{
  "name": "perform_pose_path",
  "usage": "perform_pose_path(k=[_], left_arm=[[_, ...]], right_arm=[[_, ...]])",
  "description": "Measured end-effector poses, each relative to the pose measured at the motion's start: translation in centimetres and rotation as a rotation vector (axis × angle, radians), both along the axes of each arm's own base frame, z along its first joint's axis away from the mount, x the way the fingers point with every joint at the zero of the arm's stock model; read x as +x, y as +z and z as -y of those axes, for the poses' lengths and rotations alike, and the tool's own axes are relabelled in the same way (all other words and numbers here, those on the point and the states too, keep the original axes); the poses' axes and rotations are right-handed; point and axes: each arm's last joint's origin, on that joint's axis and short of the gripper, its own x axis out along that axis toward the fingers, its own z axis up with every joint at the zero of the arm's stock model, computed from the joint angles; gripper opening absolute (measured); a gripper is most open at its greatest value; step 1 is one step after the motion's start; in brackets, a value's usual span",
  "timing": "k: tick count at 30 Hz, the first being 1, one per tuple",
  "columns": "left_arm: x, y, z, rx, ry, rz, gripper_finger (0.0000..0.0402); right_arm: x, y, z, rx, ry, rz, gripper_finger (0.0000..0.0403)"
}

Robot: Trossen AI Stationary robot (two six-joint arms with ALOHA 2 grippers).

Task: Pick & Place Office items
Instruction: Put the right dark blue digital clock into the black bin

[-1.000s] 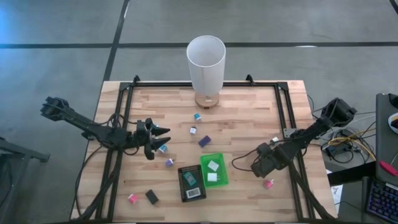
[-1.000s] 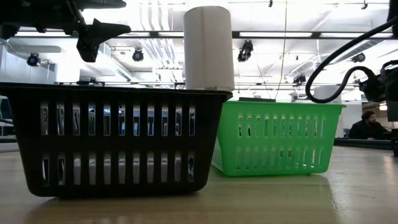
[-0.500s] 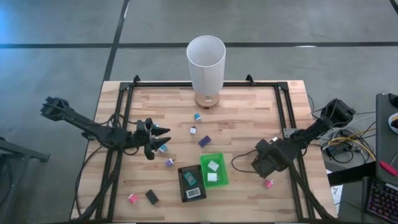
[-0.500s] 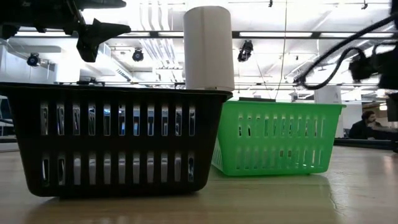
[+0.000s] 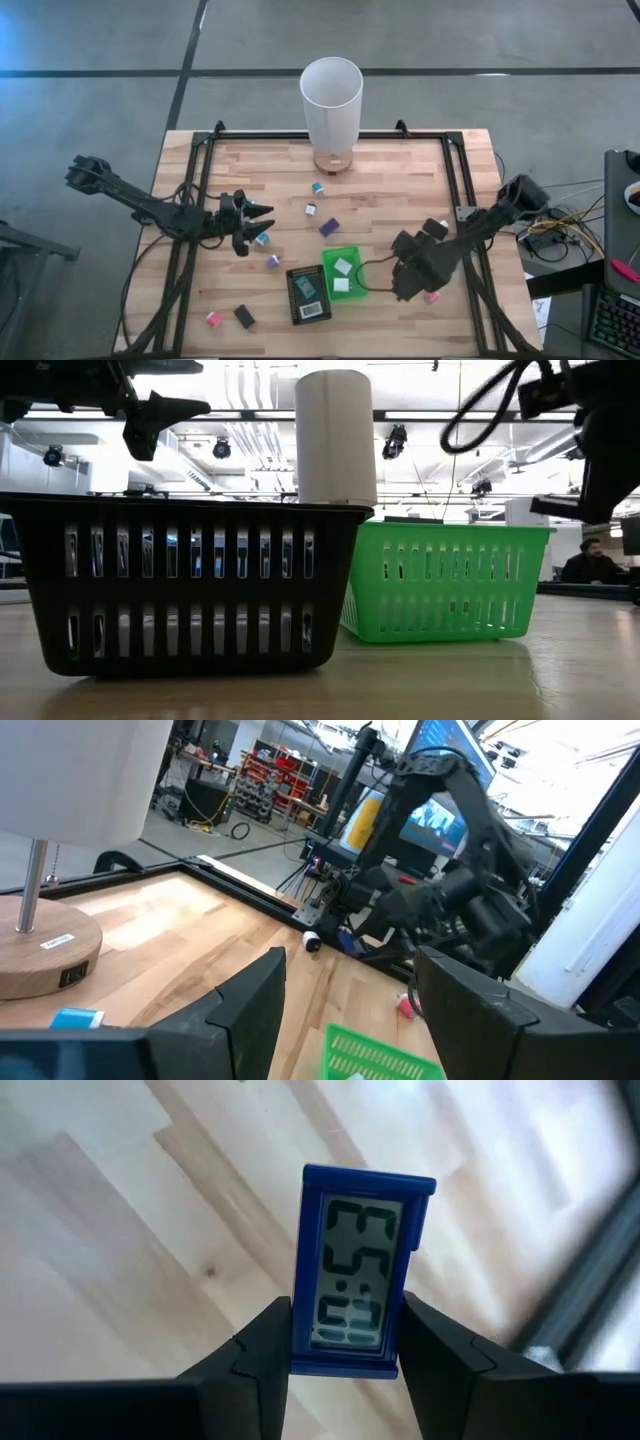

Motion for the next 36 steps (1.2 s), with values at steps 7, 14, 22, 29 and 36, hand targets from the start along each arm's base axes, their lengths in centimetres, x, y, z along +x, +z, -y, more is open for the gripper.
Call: perform_pose_path(k=[7, 14, 22, 29, 36], left_arm=[[0.0, 0.0, 0.0, -0.037, 0.001, 0.007, 0.0227], [0.0, 0.0, 0.0, -0.041, 0.012, 0.006, 0.0227], [0.0, -0.1, -0.1, -0.041, 0.018, 0.002, 0.0227], [0.0, -0.1, -0.2, 0.006, 0.060, -0.008, 0.0227], [0.1, -0.2, -0.2, 0.168, 0.066, -0.050, 0.0227]], right_arm=[[4.3, 0.5, -2.6, -0.153, 0.132, -0.115, 0.0140], [7.1, 3.0, -3.5, -0.182, 0.216, 0.019, 0.0140], [5.0, 9.6, -1.6, -0.188, 0.191, 0.322, 0.0140], [2.9, 11.5, -0.9, -0.121, 0.240, 0.612, 0.0140], [2.4, 7.6, -0.4, -0.023, 0.270, 0.860, 0.0140]])
